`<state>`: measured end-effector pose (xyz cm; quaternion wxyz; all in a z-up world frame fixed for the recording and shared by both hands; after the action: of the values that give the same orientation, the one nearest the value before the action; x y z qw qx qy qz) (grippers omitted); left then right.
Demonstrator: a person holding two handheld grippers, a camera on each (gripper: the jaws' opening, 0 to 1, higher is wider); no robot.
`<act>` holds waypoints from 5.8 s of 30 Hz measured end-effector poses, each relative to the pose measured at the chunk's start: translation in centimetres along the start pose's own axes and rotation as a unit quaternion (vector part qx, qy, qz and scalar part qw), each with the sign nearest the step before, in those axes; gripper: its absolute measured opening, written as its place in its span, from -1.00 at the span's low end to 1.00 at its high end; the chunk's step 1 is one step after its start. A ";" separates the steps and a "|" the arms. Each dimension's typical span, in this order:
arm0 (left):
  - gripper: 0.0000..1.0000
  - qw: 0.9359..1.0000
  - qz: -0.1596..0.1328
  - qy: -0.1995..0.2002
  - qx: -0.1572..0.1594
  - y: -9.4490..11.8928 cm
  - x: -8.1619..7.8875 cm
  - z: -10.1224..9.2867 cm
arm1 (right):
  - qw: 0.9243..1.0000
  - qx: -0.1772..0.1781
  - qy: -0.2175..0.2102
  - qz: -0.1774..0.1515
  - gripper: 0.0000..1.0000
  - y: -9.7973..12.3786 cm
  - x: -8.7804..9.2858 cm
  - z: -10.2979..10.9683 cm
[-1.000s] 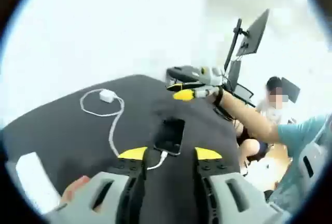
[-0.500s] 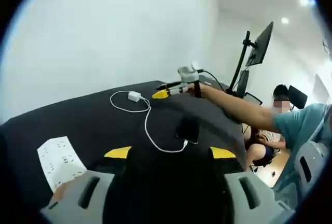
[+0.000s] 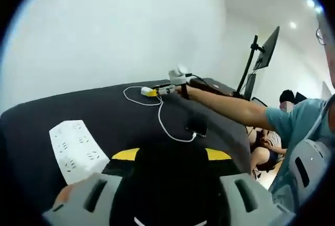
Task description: Connect the charging cable to the phone, plug the charger into the socket, and turn on the power strip switch to charge the phone.
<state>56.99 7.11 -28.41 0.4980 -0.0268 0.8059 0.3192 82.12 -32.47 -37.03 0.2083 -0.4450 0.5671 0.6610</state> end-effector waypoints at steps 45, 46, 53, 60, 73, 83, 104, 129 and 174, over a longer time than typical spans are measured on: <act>-0.43 0.989 0.110 -0.003 -0.097 11.8 8.4 0.8 | 0.655 0.039 0.752 -0.065 -0.37 13.0 -8.4 25.9; -0.43 0.989 0.110 -0.002 -0.099 11.8 8.5 1.1 | 0.633 0.037 0.771 -0.067 -0.37 13.2 -7.9 27.3; -0.46 0.986 0.129 -0.001 -0.109 11.6 9.2 2.7 | 0.519 0.002 0.851 -0.080 -0.38 13.3 -5.2 33.8; -0.44 0.981 0.142 -0.055 -0.120 11.7 9.5 4.0 | 0.457 -0.045 0.884 -0.086 -0.37 13.3 -4.2 37.4; -0.43 0.976 0.169 -0.074 -0.118 11.5 10.1 5.1 | 0.365 -0.105 0.921 -0.085 -0.37 11.8 -1.7 39.8; -0.44 0.976 0.164 -0.083 -0.114 11.1 9.8 5.2 | 0.305 -0.114 0.943 -0.073 -0.37 10.0 -0.9 40.2; -0.45 0.979 0.153 -0.084 -0.110 11.0 9.9 5.5 | 0.196 -0.128 0.972 -0.020 -0.37 9.4 -1.5 41.6; -0.49 0.982 0.125 -0.087 -0.108 12.7 10.6 4.5 | 0.233 -0.064 0.969 0.051 -0.34 9.0 -1.3 41.3; -0.38 0.970 0.146 -0.127 -0.146 17.6 8.4 2.2 | 0.965 -0.166 -0.027 -0.202 -0.39 13.4 -0.1 36.4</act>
<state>48.19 24.57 -27.36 0.5349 0.0596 0.6758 0.5036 58.88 -2.05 -30.80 0.2759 -0.5604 0.3416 0.7023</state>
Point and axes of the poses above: the point that each gripper's makers call its tool centre point, and the gripper's own axes: y roughly backward along the fingers, z roughly to its left, x roughly out of its underside, the point moved 7 cm from there along y, roughly backward along the fingers, and after that the axes turned 8 degrees about z, right-handed, at the moved point
